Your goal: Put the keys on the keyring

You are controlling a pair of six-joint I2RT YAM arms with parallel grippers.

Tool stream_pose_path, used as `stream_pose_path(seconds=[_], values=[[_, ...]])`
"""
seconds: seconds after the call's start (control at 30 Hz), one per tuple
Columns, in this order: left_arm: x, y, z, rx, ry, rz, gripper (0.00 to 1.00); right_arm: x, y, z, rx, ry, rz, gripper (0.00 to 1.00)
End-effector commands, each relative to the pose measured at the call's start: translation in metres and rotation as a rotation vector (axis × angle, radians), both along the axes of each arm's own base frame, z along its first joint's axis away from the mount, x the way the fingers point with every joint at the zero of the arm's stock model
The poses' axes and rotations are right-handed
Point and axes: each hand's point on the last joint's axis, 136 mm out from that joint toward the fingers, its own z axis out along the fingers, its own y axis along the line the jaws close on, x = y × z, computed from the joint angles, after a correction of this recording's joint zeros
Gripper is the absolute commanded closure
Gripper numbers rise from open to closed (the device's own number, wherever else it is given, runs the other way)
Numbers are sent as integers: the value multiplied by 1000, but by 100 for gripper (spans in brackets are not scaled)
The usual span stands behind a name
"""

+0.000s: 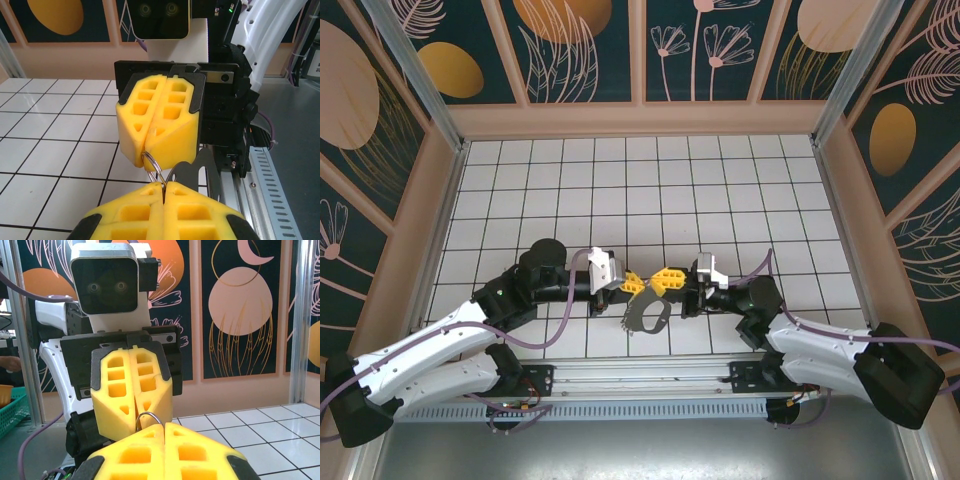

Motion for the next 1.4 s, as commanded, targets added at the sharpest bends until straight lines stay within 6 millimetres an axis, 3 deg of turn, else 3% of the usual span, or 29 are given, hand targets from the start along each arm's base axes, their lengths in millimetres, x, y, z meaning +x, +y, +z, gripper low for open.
stream_pose_path(seconds=[0.0, 0.2, 0.37, 0.47, 1.1, 1.37], values=[[6, 1, 7, -22, -42, 27, 100, -6, -3, 10, 17, -42, 9, 100], [6, 4, 7, 11, -53, 31, 100, -3, 1, -2, -98, -32, -14, 100], [5, 5, 4, 68, -51, 15, 100, 13, -1, -9, -225, -34, -118, 75], [2, 6, 1, 102, -40, -2, 100, 19, -1, -13, -318, -49, -162, 69], [-13, 13, -20, 227, 23, -77, 100, -1, 16, -29, -591, -91, -118, 66], [-18, 17, -26, 255, 36, -98, 100, -8, 26, -40, -700, -93, -25, 66]])
